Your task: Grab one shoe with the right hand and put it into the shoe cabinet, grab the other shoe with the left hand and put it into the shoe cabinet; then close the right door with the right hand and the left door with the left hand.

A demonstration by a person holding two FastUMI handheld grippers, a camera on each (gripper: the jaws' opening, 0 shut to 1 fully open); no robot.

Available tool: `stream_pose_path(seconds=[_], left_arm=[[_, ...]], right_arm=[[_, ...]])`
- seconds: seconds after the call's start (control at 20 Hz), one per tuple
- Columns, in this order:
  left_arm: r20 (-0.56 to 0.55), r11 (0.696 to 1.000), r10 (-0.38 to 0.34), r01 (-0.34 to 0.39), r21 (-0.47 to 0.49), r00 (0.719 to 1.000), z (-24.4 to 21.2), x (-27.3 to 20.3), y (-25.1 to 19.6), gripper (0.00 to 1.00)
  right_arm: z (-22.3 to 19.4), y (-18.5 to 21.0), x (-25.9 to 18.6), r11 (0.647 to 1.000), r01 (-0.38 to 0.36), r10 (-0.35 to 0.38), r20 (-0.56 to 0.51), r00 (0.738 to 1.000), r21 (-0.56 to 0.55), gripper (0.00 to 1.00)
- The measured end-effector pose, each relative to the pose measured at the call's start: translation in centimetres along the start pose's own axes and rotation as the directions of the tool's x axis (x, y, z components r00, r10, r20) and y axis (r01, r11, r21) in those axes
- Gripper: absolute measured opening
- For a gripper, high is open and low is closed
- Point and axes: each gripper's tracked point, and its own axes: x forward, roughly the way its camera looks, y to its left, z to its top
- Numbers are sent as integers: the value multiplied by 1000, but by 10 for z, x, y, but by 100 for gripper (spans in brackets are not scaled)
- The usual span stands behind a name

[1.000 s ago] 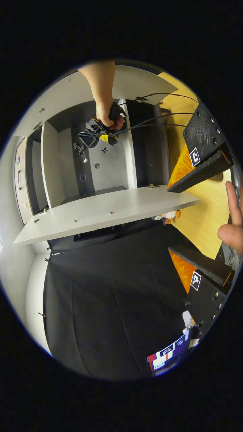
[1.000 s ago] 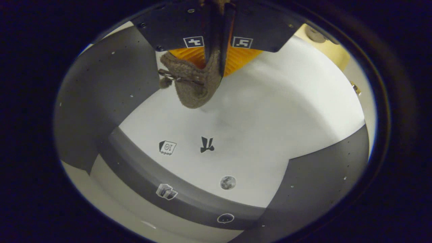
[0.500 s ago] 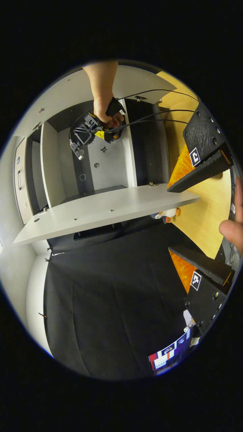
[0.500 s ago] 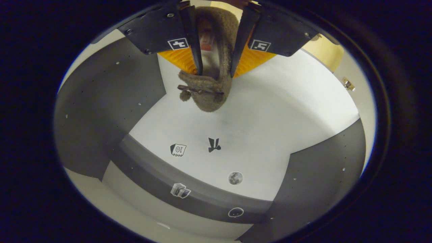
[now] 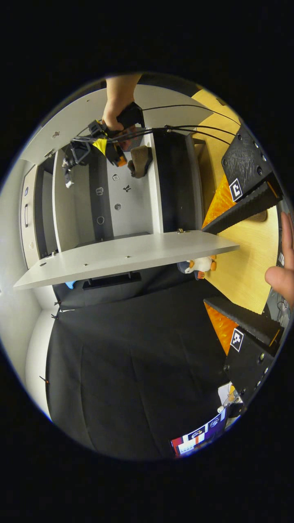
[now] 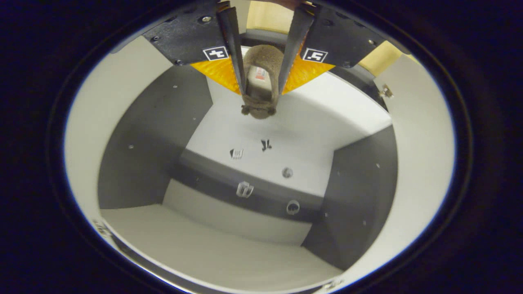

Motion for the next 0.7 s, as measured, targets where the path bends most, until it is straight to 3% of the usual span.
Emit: stream_pose_path(seconds=[0.1,0.15,0.2,0.25,0.35,0.45,0.55,0.65,0.7], left_arm=[[-9,999,-47,46,-3,999,-9,0,-6,96],[-13,997,-71,71,-4,997,-15,0,-9,96],[-17,995,-103,102,-4,995,-21,1,-15,100],[-24,990,-140,140,-5,990,-29,3,-23,96],[-42,981,-195,194,-22,980,-50,6,-37,96],[-80,970,-243,240,-48,967,-74,12,-52,96],[-122,959,-278,269,-87,953,-100,24,-67,96],[-184,958,-284,270,-96,941,-133,41,-83,100],[-207,962,-271,259,-85,940,-146,52,-90,97]], right_arm=[[32,-17,-56,996,66,-73,155,985,53,53],[40,-20,-80,993,88,-102,210,972,75,65],[38,-22,-97,992,101,-118,248,962,78,61],[31,-21,-109,993,112,-117,268,956,33,64],[9,-42,-134,970,229,-201,264,943,-77,68],[-16,-34,-161,971,203,-172,226,959,-123,69],[-41,-35,-178,976,182,-161,163,973,-120,78],[-41,-51,-201,970,233,-218,172,961,-70,78],[-41,-59,-208,965,259,-248,183,951,-40,78]])
